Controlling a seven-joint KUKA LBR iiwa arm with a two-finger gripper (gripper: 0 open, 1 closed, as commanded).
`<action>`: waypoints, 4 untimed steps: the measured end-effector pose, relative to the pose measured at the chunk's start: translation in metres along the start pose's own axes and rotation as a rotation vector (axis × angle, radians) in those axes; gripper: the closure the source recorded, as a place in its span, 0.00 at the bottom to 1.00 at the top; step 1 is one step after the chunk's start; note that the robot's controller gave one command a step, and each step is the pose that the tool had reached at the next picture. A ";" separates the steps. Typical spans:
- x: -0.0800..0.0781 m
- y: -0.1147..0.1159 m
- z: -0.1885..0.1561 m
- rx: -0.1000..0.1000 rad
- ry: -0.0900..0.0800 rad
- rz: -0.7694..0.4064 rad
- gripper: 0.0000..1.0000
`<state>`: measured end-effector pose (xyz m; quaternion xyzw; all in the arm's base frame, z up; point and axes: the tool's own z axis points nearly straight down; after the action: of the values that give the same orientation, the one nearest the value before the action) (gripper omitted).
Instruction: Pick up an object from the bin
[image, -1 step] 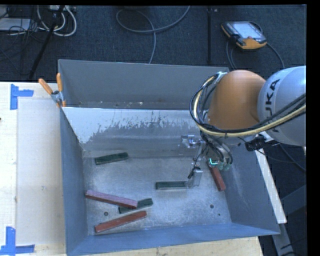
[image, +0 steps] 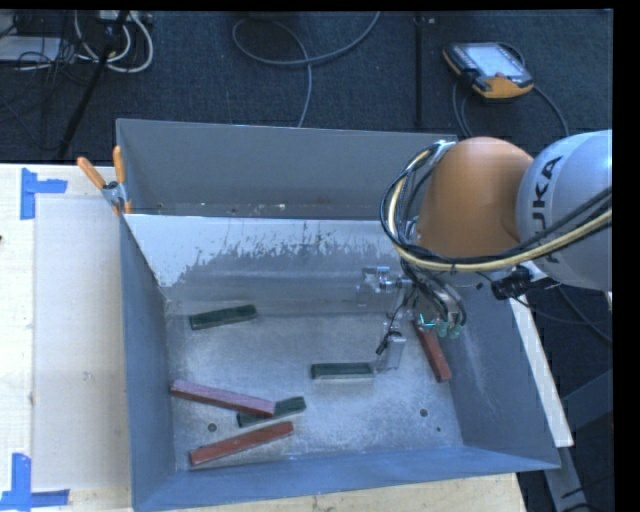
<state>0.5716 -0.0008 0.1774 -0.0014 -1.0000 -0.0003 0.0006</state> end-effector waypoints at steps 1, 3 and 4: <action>0.000 0.021 0.057 0.000 -0.006 0.029 0.00; 0.007 0.004 0.105 0.000 0.001 0.113 1.00; -0.019 0.052 -0.021 0.000 -0.003 0.062 1.00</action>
Offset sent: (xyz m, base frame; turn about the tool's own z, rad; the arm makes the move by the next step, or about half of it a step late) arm -0.0068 0.0035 -0.1047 0.1125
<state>0.5906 0.0509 0.1983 -0.0326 -0.9995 -0.0004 -0.0006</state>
